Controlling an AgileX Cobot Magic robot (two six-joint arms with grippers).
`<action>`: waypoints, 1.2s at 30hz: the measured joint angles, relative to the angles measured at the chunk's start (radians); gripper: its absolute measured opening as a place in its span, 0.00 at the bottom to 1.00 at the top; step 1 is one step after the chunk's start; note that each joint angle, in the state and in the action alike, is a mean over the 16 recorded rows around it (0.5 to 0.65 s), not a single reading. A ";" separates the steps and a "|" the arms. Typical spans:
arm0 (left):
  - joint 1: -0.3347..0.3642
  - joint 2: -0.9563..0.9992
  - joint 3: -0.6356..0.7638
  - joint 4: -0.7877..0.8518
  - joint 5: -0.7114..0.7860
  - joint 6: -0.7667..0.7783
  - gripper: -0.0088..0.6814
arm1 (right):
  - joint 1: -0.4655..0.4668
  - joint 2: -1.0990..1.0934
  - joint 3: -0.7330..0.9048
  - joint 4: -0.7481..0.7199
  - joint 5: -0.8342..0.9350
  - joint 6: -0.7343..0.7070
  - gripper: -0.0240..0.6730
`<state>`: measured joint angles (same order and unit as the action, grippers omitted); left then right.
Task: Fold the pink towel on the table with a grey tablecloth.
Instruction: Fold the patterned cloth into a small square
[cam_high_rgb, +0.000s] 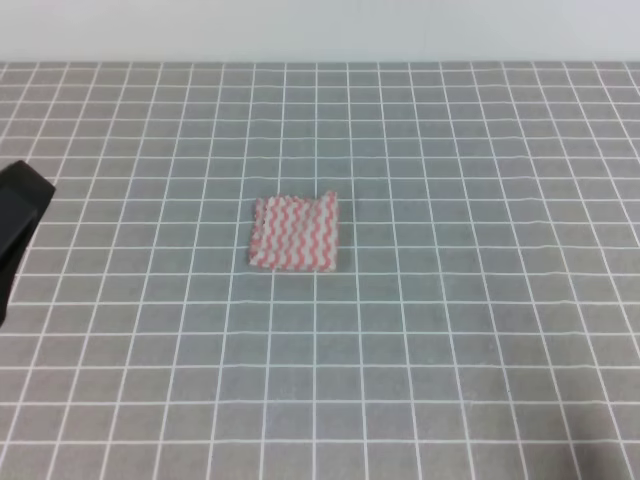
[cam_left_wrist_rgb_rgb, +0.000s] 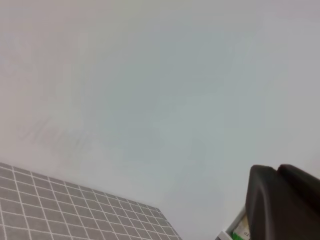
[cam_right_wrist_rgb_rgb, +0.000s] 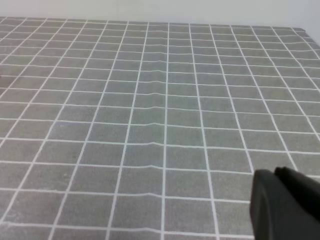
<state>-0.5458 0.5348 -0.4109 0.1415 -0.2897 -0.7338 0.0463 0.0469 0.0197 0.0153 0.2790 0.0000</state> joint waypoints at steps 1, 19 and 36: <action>0.000 0.000 0.000 0.000 -0.001 0.001 0.01 | 0.000 -0.001 -0.002 0.000 0.001 0.000 0.03; 0.061 -0.020 0.109 -0.044 -0.005 0.415 0.01 | 0.000 -0.003 -0.005 0.000 0.001 0.000 0.03; 0.445 -0.357 0.402 -0.108 0.306 0.683 0.01 | 0.000 -0.004 -0.005 0.000 0.001 0.000 0.03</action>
<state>-0.1009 0.1782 -0.0093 0.0339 0.0163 -0.0505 0.0458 0.0431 0.0149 0.0155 0.2801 0.0000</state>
